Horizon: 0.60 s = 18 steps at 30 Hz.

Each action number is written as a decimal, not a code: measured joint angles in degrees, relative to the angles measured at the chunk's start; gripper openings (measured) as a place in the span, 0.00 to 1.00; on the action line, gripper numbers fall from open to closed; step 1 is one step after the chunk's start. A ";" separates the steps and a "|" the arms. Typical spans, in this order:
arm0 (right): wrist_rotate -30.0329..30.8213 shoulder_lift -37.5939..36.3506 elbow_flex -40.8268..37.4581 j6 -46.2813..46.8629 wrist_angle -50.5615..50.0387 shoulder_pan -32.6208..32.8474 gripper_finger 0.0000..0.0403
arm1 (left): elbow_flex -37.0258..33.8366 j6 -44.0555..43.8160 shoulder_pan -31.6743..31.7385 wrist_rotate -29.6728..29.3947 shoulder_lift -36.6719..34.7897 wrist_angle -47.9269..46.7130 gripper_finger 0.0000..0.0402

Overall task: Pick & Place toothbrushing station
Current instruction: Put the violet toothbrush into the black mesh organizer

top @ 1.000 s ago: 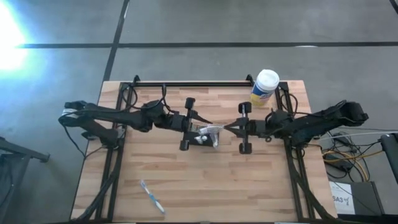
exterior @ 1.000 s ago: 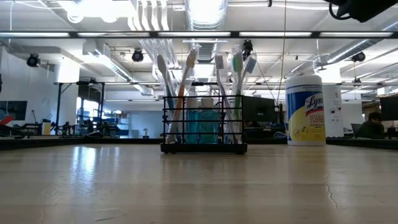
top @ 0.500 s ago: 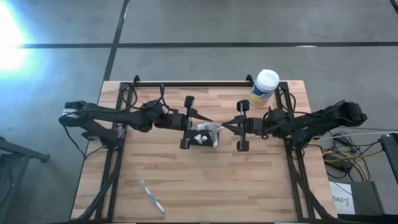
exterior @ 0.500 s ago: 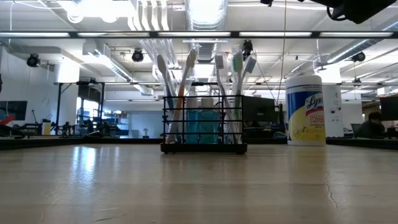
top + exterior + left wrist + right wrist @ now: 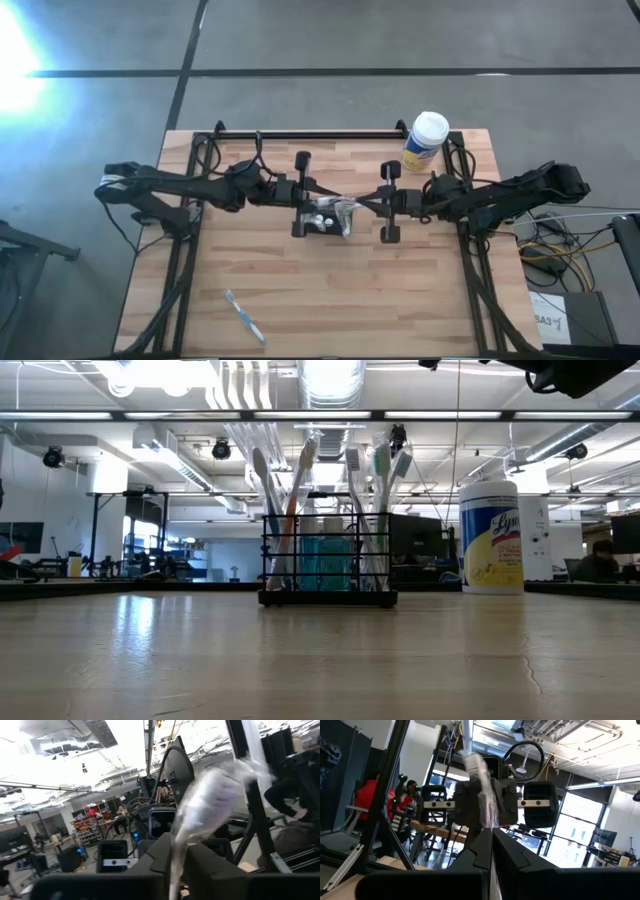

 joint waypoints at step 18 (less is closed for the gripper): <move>0.13 -6.82 -0.93 0.20 -7.33 -0.26 0.02 | -0.17 0.46 0.07 0.18 -8.08 -11.26 0.04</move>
